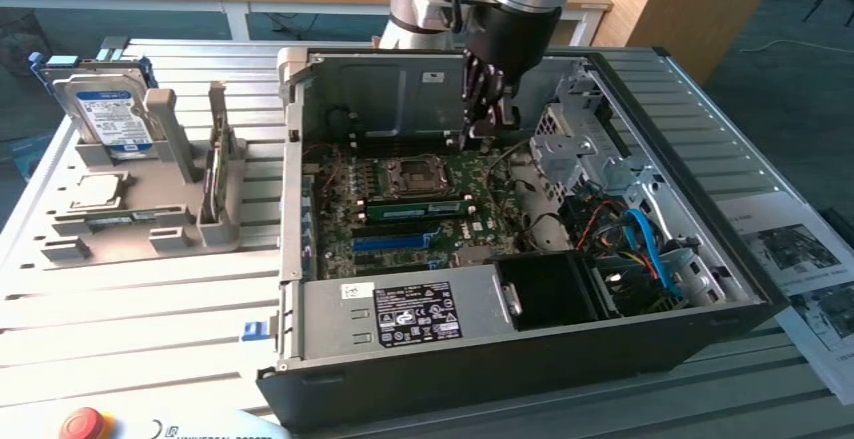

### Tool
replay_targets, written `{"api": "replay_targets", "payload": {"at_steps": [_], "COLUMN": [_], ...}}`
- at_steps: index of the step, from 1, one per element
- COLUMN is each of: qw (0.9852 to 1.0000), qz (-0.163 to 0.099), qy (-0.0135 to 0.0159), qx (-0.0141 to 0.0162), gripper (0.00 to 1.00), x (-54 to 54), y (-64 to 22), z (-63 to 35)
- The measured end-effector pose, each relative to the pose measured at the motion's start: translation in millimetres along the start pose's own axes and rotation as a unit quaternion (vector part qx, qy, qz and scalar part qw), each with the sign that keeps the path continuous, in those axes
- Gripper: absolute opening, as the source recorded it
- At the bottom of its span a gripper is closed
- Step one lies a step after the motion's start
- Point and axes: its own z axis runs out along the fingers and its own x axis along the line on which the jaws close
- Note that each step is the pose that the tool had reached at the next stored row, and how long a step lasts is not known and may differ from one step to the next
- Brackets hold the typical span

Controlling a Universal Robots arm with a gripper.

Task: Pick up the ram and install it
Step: 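Press down the ram until it locks into place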

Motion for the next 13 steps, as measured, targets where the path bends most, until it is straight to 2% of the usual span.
{"api": "replay_targets", "payload": {"at_steps": [9,13], "qw": [1.0000,1.0000], "qz": [0.000,0.000], "qy": [0.0000,0.0000], "qx": [0.0000,0.0000], "gripper": [0.11,0.11], "x": [-0.3,-0.3], "y": [-13.9,-16.2], "z": [-0.8,-0.9]}}
